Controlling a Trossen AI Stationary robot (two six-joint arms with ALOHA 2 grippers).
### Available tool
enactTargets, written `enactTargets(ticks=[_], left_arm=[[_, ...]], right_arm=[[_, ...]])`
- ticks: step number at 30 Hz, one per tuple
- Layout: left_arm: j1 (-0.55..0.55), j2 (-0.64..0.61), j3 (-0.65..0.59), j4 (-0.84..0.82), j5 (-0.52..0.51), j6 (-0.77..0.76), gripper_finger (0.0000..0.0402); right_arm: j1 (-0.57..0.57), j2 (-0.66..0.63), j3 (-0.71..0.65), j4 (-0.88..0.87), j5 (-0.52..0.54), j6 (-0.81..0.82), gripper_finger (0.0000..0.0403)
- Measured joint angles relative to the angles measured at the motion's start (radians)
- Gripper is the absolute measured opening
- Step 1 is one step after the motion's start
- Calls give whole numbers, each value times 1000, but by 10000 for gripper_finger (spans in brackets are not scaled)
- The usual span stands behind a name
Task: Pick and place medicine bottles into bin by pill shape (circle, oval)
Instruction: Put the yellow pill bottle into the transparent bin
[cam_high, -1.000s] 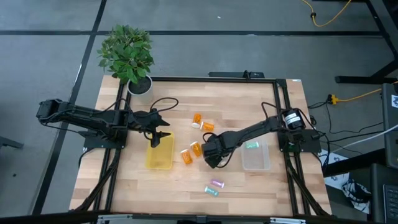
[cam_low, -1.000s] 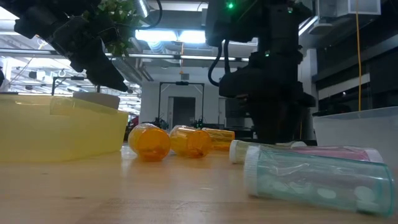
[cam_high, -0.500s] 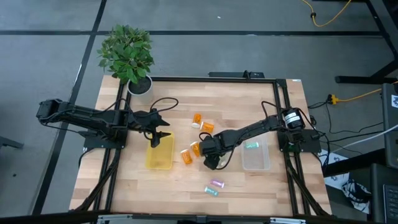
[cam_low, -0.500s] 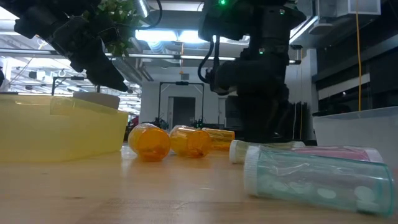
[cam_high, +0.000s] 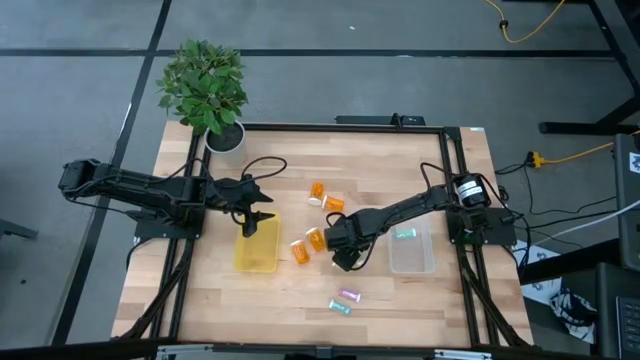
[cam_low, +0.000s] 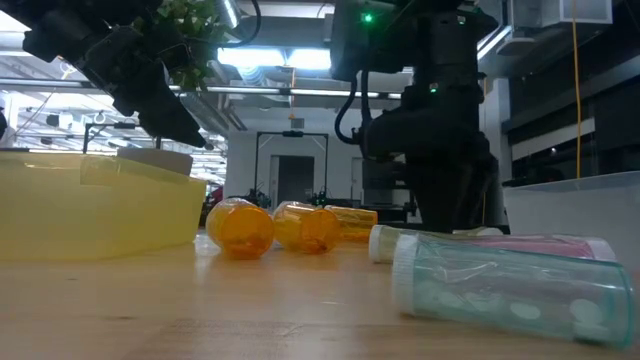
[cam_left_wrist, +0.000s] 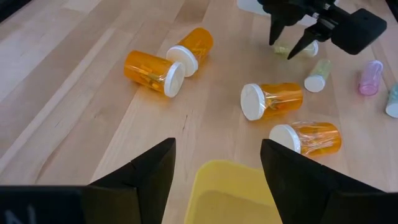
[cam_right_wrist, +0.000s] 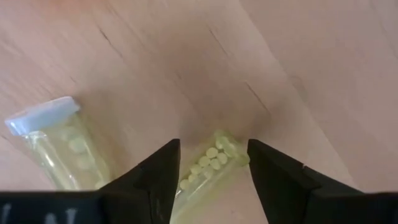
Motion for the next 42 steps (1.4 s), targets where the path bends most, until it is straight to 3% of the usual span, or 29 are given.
enactTargets(ticks=[12, 19, 24, 31, 37, 39, 42], left_arm=[[0, 0, 0, 0, 0, 0, 229], [0, 0, 0, 0, 0, 0, 229], [0, 0, 0, 0, 0, 0, 229], [0, 0, 0, 0, 0, 0, 229], [0, 0, 0, -1, 0, 0, 229], [0, 0, 0, -1, 0, 0, 229], [0, 0, 0, -4, 0, 0, 229]], right_arm=[[-9, 0, 2, 5, 1, -73, 93], [-8, 0, 79, -7, 29, -201, 102], [-8, 0, 195, -114, 63, -305, 98], [17, 0, 373, -374, 223, -308, 103], [37, 0, 440, -600, 299, -250, 99], [46, 0, 441, -702, 304, -198, 101], [62, -33, 395, -666, 263, -221, 104]])
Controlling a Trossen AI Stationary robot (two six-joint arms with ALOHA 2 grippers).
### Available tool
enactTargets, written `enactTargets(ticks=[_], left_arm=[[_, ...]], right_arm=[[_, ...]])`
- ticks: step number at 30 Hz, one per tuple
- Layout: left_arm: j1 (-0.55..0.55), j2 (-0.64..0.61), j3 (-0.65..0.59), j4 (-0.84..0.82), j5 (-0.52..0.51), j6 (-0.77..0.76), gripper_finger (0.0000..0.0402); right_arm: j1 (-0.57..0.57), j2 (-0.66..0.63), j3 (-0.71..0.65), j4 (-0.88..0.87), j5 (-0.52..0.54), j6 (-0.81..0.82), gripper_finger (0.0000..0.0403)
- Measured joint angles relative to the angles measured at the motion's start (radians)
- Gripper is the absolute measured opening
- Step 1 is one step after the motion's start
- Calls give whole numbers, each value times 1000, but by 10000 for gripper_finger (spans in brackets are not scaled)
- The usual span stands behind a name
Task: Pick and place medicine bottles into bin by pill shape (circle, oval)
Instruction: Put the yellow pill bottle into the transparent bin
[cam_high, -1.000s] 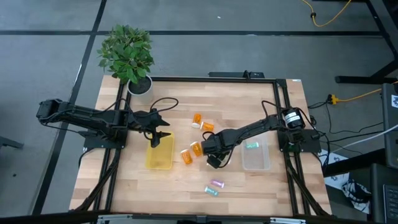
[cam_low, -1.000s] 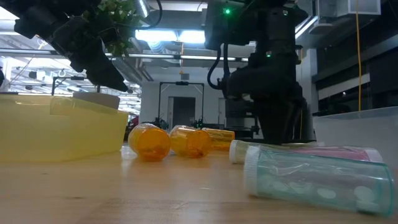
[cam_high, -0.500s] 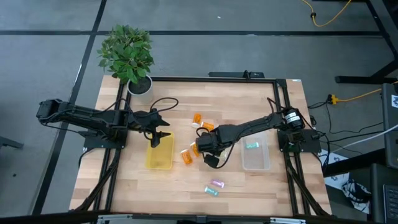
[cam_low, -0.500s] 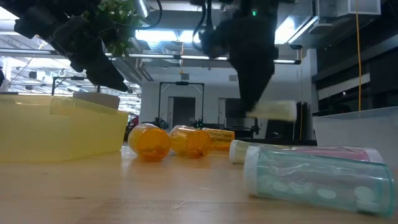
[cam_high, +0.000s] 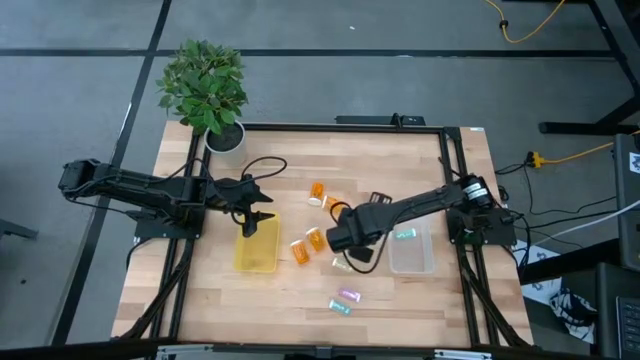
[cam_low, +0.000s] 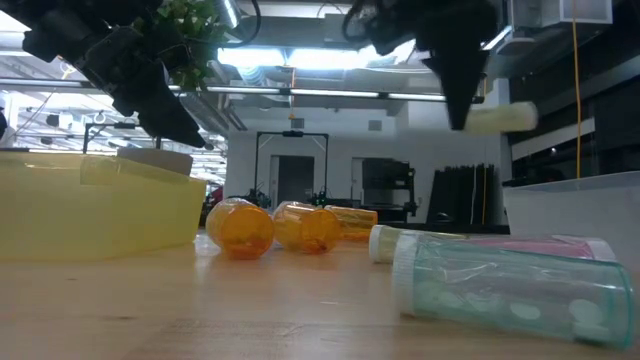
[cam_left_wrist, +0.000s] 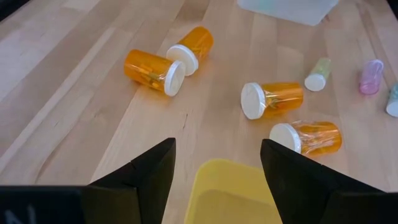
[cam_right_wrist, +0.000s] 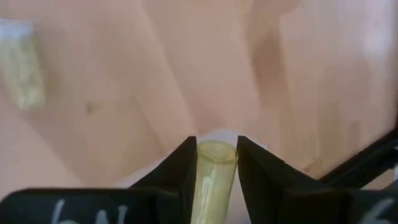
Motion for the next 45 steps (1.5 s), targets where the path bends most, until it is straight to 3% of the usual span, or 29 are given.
enactTargets(ticks=[6, 10, 23, 28, 36, 45], left_arm=[[0, 0, 0, -9, 0, 0, 229], [0, 0, 0, -11, 0, 0, 229], [0, 0, 0, -12, -1, 0, 229], [0, 0, 0, -13, -9, 0, 229], [0, 0, 0, -13, -9, -1, 229], [0, 0, 0, -13, -26, 6, 229]], right_arm=[[50, -52, -110, -7, 12, 11, 102], [80, -111, -209, -30, 9, 117, 104], [131, -310, -542, 141, -44, 337, 105], [143, -319, -562, 155, -43, 385, 106], [143, -320, -562, 280, -42, 360, 106], [143, -320, -562, 279, -43, 307, 108]])
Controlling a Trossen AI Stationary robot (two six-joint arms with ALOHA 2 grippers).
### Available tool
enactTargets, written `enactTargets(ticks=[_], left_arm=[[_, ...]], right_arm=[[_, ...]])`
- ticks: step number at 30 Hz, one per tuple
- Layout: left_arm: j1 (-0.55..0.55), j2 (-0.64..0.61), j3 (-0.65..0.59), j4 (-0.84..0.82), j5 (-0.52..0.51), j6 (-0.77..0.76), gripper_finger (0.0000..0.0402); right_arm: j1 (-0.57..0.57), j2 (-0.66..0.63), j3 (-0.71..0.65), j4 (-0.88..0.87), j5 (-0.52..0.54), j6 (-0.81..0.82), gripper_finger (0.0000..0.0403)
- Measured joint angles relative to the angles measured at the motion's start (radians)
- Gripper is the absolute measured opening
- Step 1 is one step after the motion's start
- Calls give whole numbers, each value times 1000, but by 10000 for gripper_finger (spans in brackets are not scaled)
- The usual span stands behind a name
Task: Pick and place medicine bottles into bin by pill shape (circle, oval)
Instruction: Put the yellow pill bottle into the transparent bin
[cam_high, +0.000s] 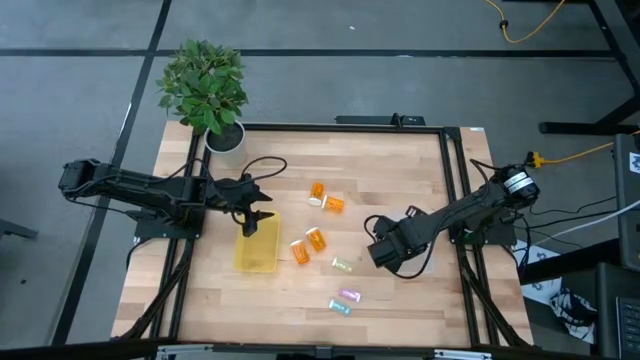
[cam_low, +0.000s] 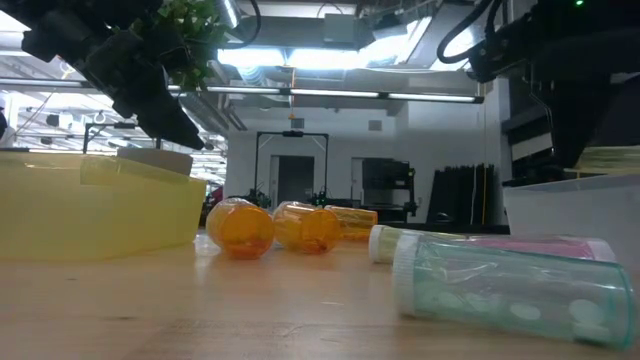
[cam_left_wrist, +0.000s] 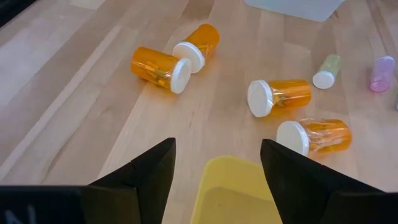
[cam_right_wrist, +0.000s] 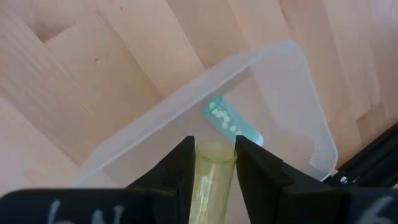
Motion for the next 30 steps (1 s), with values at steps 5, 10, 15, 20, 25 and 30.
enactTargets(ticks=[5, 10, 15, 20, 25, 30], left_arm=[[0, 0, 0, 0, -23, 1, 229], [0, 0, 0, 0, -26, 1, 229], [0, 0, 0, 0, -27, 1, 229], [0, 0, 0, 0, -27, 2, 229], [0, 0, 0, 0, -27, 2, 229], [0, 0, 0, 0, -27, 2, 229]], right_arm=[[-10, 0, 0, -15, -1, 4, 108], [-23, 0, 0, -33, 3, 71, 116], [-22, 0, 0, -32, 0, 57, 148], [-21, 0, 0, -32, 0, 54, 170], [-22, 0, 0, -32, 21, 53, 173], [-59, 1, 10, 1, 103, 60, 173]])
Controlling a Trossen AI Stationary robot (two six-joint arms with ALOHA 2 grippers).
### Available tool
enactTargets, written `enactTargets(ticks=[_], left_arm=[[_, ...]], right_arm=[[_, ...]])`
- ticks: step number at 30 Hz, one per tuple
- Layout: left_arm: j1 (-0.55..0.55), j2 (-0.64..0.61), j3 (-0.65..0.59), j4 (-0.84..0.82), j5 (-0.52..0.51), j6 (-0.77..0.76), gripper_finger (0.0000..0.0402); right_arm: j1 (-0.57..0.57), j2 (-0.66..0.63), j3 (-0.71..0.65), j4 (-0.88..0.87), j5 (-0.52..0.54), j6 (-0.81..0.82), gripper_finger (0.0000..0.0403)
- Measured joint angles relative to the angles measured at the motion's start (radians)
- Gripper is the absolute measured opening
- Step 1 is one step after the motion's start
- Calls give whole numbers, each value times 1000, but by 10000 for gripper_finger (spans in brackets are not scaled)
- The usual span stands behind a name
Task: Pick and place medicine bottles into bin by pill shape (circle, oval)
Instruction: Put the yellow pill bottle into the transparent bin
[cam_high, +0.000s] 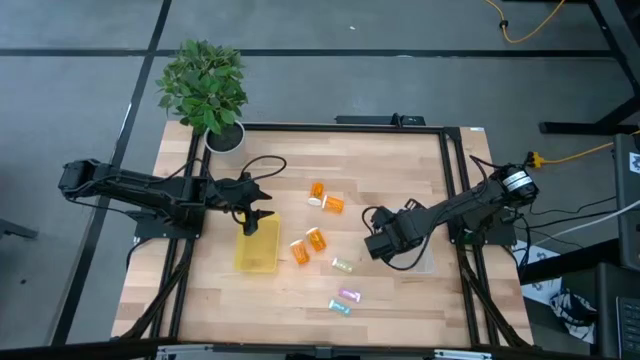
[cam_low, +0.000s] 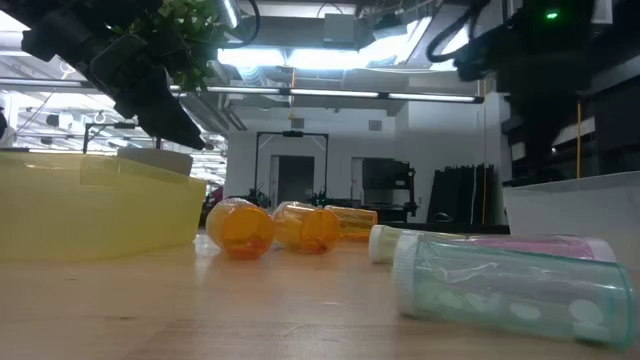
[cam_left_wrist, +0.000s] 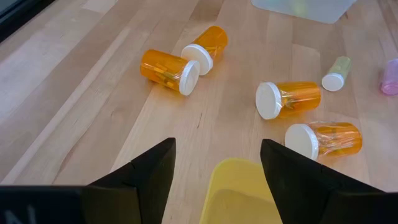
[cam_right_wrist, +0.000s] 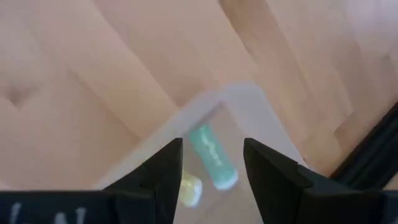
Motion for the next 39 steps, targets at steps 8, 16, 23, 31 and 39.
enactTargets(ticks=[8, 16, 23, 31, 39], left_arm=[[0, 0, 0, 0, 0, 0, 229], [0, 0, 0, -3, 0, 0, 229], [0, 0, 0, -10, 0, 0, 229], [0, 0, 0, -10, 0, 0, 229], [0, 0, 0, -10, 0, 0, 229]], right_arm=[[-41, 0, 9, 381, -4, -234, 173], [-8, 45, 10, 676, -166, -431, 173], [8, 170, 10, 717, -209, -558, 173], [7, 201, 9, 728, -208, -559, 173], [15, 214, 9, 758, -212, -557, 173]])
